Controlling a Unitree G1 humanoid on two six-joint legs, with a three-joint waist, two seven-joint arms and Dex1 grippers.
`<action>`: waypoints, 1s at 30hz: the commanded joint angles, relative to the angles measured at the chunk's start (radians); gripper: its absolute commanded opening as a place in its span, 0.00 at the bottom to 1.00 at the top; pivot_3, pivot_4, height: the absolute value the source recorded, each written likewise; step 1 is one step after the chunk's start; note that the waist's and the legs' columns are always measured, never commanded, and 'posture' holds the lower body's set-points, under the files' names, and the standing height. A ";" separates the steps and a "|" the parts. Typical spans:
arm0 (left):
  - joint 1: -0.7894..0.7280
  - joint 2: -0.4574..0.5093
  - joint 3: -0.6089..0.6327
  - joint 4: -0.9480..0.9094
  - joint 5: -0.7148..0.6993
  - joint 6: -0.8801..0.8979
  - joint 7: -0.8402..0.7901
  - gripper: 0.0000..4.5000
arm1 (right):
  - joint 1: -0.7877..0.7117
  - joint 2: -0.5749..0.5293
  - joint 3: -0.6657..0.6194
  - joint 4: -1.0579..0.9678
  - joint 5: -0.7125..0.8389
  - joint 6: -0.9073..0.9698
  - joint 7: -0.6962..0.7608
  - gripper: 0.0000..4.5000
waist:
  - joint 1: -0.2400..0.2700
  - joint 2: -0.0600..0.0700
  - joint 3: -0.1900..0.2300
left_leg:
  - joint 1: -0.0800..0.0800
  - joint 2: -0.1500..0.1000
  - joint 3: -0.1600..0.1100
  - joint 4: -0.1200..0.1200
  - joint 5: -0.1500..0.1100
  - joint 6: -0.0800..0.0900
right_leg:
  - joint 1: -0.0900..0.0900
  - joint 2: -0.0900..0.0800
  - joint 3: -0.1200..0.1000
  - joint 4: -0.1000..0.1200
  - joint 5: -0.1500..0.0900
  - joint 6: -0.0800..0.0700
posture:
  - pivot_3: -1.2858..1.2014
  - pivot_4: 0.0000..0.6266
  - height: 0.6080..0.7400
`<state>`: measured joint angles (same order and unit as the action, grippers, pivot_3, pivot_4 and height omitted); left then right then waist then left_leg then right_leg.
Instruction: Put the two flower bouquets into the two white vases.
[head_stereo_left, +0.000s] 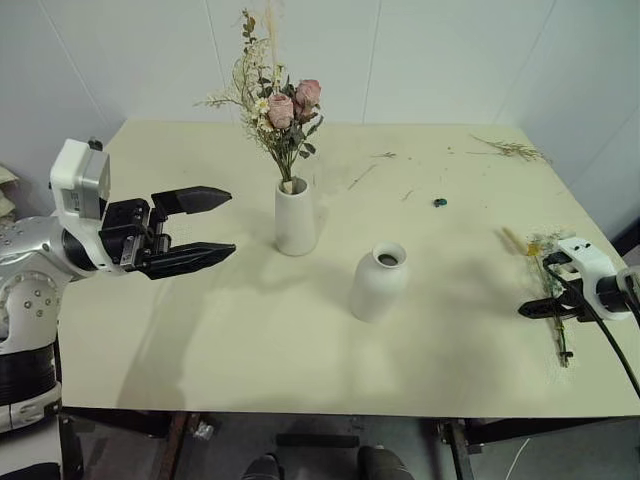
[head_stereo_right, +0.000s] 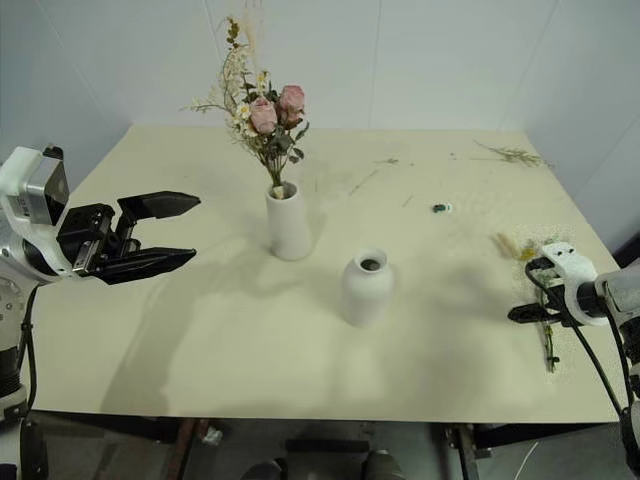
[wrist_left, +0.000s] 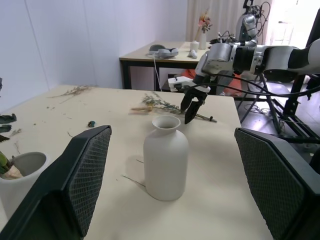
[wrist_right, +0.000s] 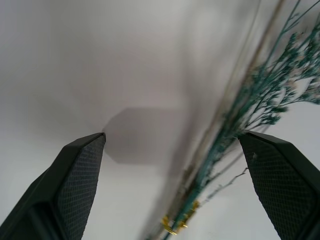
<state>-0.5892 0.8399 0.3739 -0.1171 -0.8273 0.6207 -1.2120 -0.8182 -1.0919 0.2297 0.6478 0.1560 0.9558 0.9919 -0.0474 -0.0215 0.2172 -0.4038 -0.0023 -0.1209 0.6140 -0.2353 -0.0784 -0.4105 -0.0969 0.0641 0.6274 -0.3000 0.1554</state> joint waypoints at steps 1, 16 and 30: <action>-0.004 0.012 0.015 -0.037 -0.024 -0.011 0.009 0.94 | -0.004 0.002 0.009 0.027 -0.041 -0.015 0.030 1.00 | -0.002 0.000 0.000 | 0.000 0.000 0.000 0.000 0.000 0.000 | 0.000 0.000 0.000 0.000 0.000 0.000 | 0.52 0.24 1.00; -0.070 -0.005 -0.047 0.009 -0.006 -0.047 -0.004 0.94 | 0.025 0.003 -0.001 0.006 -0.091 -0.019 0.084 0.11 | 0.001 -0.002 -0.001 | 0.000 0.000 0.000 0.001 0.000 0.000 | 0.002 0.000 0.000 0.000 0.001 0.001 | 0.52 0.24 1.00; -0.106 -0.014 -0.076 0.058 0.012 -0.087 -0.013 0.94 | -0.022 0.013 -0.132 -0.144 0.000 -0.073 0.114 0.00 | -0.002 -0.001 0.000 | 0.000 0.000 0.000 0.002 0.000 0.000 | 0.001 0.000 0.000 0.000 0.001 0.001 | 0.52 0.24 1.00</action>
<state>-0.6667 0.8246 0.2919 -0.0610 -0.8171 0.5540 -1.2182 -0.8027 -1.0726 0.1606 0.5687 0.1226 0.8973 1.0897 -0.0491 -0.0222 0.2168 -0.4035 -0.0025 -0.1208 0.6160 -0.2352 -0.0787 -0.4095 -0.0969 0.0643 0.6274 -0.2986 0.1563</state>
